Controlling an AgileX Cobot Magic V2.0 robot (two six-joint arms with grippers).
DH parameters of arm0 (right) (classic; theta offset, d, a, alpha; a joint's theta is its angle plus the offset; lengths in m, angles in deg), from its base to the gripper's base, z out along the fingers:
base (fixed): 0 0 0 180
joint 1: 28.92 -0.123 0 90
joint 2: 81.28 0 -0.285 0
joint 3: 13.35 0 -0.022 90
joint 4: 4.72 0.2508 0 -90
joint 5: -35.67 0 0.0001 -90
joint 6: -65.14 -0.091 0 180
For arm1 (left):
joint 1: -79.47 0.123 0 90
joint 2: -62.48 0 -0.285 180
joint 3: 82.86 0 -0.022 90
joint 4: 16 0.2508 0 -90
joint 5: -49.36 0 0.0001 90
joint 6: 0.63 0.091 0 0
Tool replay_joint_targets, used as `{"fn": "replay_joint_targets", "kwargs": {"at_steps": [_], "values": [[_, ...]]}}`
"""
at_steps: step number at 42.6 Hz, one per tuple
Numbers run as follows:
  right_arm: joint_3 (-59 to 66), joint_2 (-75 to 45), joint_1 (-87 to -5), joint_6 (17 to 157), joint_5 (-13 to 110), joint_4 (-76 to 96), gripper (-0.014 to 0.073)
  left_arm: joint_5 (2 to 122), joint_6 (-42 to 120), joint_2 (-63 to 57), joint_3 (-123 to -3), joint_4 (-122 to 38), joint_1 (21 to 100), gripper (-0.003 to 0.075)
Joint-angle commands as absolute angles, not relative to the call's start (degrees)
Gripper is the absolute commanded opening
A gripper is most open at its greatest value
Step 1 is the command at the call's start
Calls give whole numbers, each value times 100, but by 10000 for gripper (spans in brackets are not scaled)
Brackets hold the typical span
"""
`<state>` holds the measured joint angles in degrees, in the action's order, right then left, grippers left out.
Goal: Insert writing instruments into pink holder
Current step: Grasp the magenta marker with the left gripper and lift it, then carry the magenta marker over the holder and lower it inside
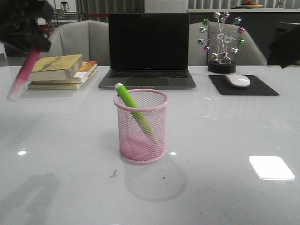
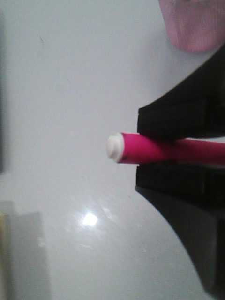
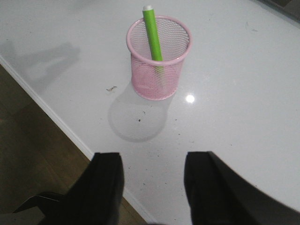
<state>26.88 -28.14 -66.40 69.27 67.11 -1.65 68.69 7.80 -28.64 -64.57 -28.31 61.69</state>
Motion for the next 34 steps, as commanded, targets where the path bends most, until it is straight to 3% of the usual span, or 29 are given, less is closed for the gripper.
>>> {"fn": "replay_joint_targets", "kwargs": {"at_steps": [1, 9, 17, 34], "values": [[2537, -2859, -6604, 6968, 6312, -159, 424, 5515, 811, -2081, -6118, -2955, 5547, 93], [2537, -2859, -6604, 6968, 6312, -159, 424, 3372, 811, -1722, -5357, -2955, 4332, 93], [2537, -2859, -6604, 6968, 6312, -159, 424, 1390, 811, -2188, -4986, -2955, 3414, 93], [2537, -2859, -6604, 6968, 6312, -159, 424, -1579, 811, -4254, -4986, -2875, 3010, 93]]}}
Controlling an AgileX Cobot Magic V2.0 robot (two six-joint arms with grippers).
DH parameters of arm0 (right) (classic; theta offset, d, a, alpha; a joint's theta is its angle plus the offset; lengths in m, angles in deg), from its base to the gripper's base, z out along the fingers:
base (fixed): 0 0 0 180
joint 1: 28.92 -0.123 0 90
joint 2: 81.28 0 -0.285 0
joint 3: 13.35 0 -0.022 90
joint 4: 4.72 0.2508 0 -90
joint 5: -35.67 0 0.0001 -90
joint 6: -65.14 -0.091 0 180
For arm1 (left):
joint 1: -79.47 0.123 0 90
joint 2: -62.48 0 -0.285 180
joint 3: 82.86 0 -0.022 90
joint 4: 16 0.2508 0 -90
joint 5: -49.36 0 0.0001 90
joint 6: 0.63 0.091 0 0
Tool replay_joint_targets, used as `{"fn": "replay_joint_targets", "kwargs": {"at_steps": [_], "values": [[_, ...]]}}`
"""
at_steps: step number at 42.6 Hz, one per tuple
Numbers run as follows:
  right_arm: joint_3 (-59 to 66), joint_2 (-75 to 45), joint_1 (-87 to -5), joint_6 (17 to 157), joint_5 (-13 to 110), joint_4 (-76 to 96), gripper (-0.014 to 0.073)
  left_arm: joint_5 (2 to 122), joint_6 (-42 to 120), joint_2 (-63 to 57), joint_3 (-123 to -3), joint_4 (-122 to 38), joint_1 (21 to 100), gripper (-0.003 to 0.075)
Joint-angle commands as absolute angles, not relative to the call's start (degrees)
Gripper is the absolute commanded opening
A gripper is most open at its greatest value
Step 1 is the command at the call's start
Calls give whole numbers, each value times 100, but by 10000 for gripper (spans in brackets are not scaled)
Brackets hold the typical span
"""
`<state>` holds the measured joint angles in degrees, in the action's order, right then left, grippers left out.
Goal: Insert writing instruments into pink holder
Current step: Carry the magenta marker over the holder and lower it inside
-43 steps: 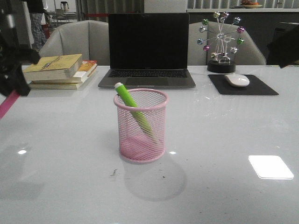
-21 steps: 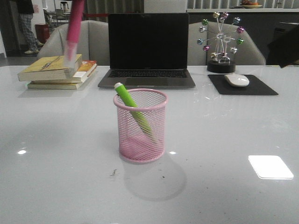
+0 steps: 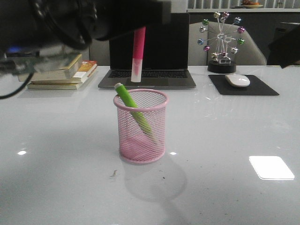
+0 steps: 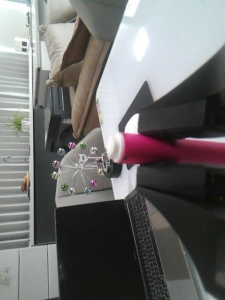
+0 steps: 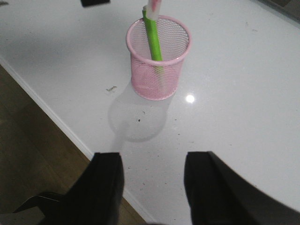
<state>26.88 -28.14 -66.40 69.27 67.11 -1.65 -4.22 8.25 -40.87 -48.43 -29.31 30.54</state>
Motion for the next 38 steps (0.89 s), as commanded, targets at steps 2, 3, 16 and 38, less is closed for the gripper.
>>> {"fn": "replay_joint_targets", "kwargs": {"at_steps": [2, 3, 16, 38], "values": [[2537, -2859, -6604, 6968, 6312, -159, 424, -1843, 811, -4475, -4986, -2875, 3010, 93], [2537, -2859, -6604, 6968, 6312, -159, 424, -1936, 811, -4558, -4986, -2862, 3010, 93], [2537, -2859, -6604, 6968, 6312, -159, 424, -1925, 773, -5153, -4986, -2780, 3010, 246], [2537, -2859, -6604, 6968, 6312, -159, 424, -91, 795, -3961, -4986, -2807, 3029, 458]]}}
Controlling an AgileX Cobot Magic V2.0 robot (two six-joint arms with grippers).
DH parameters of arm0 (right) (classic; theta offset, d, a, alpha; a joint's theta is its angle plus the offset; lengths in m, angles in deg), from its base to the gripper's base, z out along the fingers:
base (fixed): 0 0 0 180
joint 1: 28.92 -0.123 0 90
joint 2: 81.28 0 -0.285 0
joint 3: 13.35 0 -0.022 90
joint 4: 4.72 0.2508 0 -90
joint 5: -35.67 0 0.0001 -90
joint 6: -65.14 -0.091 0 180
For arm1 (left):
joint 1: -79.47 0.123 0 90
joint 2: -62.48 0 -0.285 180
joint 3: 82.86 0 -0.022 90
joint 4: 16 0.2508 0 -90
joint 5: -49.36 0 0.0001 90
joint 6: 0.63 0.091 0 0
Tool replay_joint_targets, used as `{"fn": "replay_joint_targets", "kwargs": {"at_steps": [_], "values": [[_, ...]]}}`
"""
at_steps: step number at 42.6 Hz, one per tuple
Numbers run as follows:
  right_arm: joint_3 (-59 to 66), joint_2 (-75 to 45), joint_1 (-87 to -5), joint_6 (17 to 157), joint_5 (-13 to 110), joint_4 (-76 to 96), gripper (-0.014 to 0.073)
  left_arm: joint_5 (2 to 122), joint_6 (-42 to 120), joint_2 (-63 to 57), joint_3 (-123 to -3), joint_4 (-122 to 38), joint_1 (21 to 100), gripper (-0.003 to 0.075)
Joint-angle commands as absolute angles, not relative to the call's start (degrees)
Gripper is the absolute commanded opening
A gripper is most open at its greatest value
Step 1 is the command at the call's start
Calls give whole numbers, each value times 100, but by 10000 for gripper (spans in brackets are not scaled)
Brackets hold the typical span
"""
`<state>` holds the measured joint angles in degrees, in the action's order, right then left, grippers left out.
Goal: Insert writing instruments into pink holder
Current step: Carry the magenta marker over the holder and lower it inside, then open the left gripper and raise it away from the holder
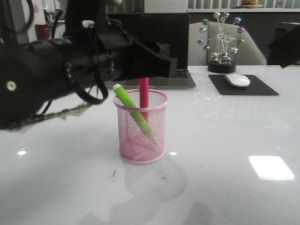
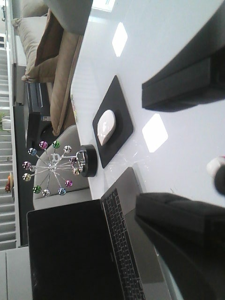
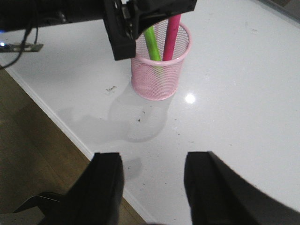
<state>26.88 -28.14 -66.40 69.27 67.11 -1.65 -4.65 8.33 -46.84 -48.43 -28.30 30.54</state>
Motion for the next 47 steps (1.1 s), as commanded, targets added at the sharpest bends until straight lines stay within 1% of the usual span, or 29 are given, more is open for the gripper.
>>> {"fn": "replay_joint_targets", "kwargs": {"at_steps": [1, 3, 11, 22, 27, 34, 42, 47], "values": [[2537, -2859, -6604, 6968, 6312, -159, 424, 203, 857, -3821, -4986, -2832, 3043, 458], [2537, -2859, -6604, 6968, 6312, -159, 424, 1012, 1016, -3446, -4986, -2855, 3090, 458], [2537, -2859, -6604, 6968, 6312, -159, 424, 3504, 1110, -2195, -4986, -2866, 3420, 458], [2537, -2859, -6604, 6968, 6312, -159, 424, 6464, 1110, -882, -4986, -2456, 4099, 458], [2537, -2859, -6604, 6968, 6312, -159, 424, 7572, 1110, -433, -4986, -2369, 4416, 458], [2537, -2859, -6604, 6968, 6312, -159, 424, 8461, 913, 118, -4986, -2065, 4864, 458], [2537, -2861, -6604, 6968, 6386, -122, 424, 8787, 471, 640, -4986, -1361, 5420, 458], [2537, -2921, -6515, 6925, 6684, -156, 424, 9106, 462, 857, -4986, -1213, 5748, 457]]}}
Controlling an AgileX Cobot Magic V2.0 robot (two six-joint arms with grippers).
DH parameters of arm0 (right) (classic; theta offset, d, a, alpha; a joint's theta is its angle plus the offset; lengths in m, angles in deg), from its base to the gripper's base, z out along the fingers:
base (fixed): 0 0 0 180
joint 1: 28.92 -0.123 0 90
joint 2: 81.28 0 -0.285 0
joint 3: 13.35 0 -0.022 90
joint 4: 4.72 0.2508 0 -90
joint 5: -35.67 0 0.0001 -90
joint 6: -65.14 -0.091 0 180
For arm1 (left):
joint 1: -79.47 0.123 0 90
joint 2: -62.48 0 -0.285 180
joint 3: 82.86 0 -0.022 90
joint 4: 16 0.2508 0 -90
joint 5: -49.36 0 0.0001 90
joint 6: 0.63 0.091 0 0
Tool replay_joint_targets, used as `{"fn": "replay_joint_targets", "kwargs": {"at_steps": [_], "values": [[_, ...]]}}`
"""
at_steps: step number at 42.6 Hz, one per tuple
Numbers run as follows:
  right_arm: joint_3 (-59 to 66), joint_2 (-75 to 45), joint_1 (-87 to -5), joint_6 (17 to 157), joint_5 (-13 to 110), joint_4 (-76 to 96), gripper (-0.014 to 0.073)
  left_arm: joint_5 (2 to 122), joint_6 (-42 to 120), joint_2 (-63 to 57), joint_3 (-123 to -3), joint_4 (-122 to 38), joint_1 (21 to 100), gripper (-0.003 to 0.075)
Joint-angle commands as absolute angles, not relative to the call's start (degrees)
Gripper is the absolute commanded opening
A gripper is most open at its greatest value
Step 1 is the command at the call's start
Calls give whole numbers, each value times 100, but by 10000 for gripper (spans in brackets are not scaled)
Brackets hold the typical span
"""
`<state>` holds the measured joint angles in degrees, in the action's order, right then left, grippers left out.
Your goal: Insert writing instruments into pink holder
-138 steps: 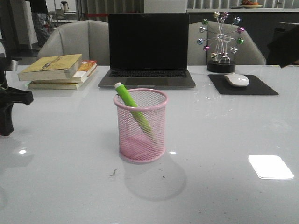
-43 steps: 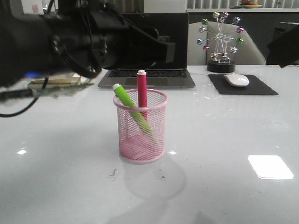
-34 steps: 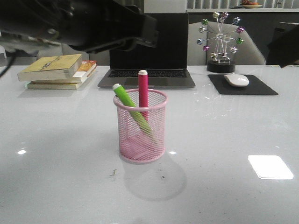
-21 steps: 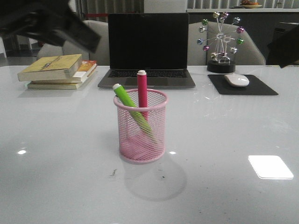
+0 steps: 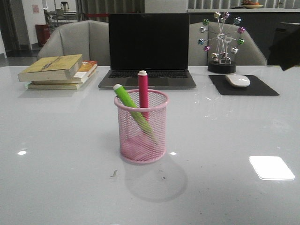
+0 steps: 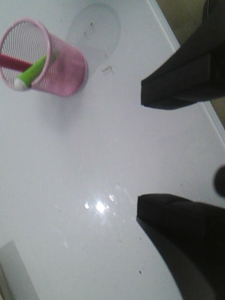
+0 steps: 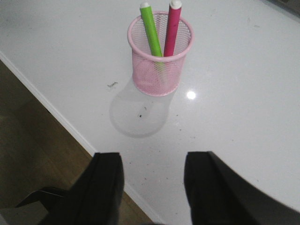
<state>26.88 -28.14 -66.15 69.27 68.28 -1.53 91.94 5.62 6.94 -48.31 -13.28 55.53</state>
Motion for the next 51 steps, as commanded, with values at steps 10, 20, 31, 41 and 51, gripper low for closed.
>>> {"fn": "replay_joint_targets", "kwargs": {"at_steps": [10, 20, 31, 41, 51], "values": [[2537, -3480, -6065, 6601, 7522, -402, 424, 9534, 462, 913, -4986, -1409, 5759, 457], [2537, -4061, -6062, 6641, 7525, -376, 424, 9503, 440, 913, -4986, -1006, 4444, 457], [2537, -4067, -6062, 6866, 7558, -370, 354, 9247, -1025, 913, -4986, -335, 4162, 455], [2537, -4067, -6062, 6861, 7575, -370, 88, 9020, -1013, 913, -4986, -346, 4162, 262], [2537, -4067, -6062, 6861, 7604, -348, 58, 9029, -980, 913, -4973, -346, 4162, 97]]}}
